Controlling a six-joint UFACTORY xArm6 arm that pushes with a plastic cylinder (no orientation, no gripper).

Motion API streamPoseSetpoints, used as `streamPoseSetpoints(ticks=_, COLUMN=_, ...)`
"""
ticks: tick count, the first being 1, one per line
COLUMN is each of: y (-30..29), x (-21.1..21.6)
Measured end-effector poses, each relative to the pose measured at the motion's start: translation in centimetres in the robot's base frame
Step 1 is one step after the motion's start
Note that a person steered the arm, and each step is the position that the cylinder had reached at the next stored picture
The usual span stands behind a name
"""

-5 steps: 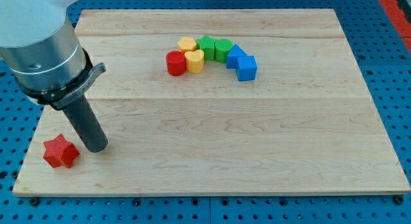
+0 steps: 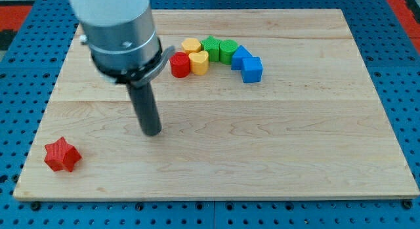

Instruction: Place the red circle vertically above the red star

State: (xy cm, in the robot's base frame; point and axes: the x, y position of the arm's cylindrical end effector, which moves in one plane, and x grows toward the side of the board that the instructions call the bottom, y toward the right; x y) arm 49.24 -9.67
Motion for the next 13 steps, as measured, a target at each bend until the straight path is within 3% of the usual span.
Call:
streamPoseSetpoints(ticks=3, y=-1.2, x=-15.6)
streamPoseSetpoints(ticks=4, y=-1.9, x=-19.3)
streamPoseSetpoints(ticks=5, y=2.0, x=-20.0)
streamPoseSetpoints(ticks=7, y=3.7, x=-11.8)
streamPoseSetpoints(ticks=10, y=2.1, x=-11.8)
streamPoseSetpoints(ticks=13, y=0.6, x=-7.5)
